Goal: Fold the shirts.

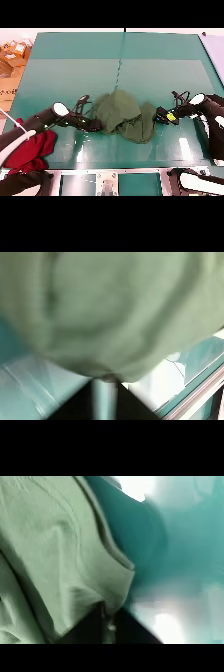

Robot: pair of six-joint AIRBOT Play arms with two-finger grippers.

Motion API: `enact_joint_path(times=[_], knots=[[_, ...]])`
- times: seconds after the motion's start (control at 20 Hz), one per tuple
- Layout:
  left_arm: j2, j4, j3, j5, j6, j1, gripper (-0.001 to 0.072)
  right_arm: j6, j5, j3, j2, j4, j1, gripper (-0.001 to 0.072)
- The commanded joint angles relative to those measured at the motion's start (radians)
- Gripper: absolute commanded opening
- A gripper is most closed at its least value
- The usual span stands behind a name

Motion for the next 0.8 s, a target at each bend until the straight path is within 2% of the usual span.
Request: enact_joint_path(times=[0.0,0.15,0.25,0.4,0.5,0.75], knots=[[0.007,-0.011,-0.003,0.027,-0.021,-0.053,0.0021,-0.045,-0.010,0.011,-0.017,0.018,-0.001,0.0013],[0.058,0.029,0.068,-0.069,-0.031,0.011,0.0020,-0.055,0.036,0.086,0.014,0.023,-0.001,0.0012],[0.129,0.100,0.164,-0.126,-0.088,0.063,0.0019,-0.055,0.076,0.179,0.083,0.023,-0.002,0.0012],[0.268,0.298,0.368,-0.196,-0.214,0.127,0.0019,-0.046,0.126,0.360,0.237,0.026,-0.039,0.0013],[0.360,0.401,0.528,-0.228,-0.269,0.163,0.0019,-0.024,0.158,0.495,0.355,0.027,-0.091,0.0013],[0.453,0.532,0.964,-0.247,-0.239,0.181,0.0019,-0.004,0.151,0.776,0.602,0.043,-0.190,0.0013]])
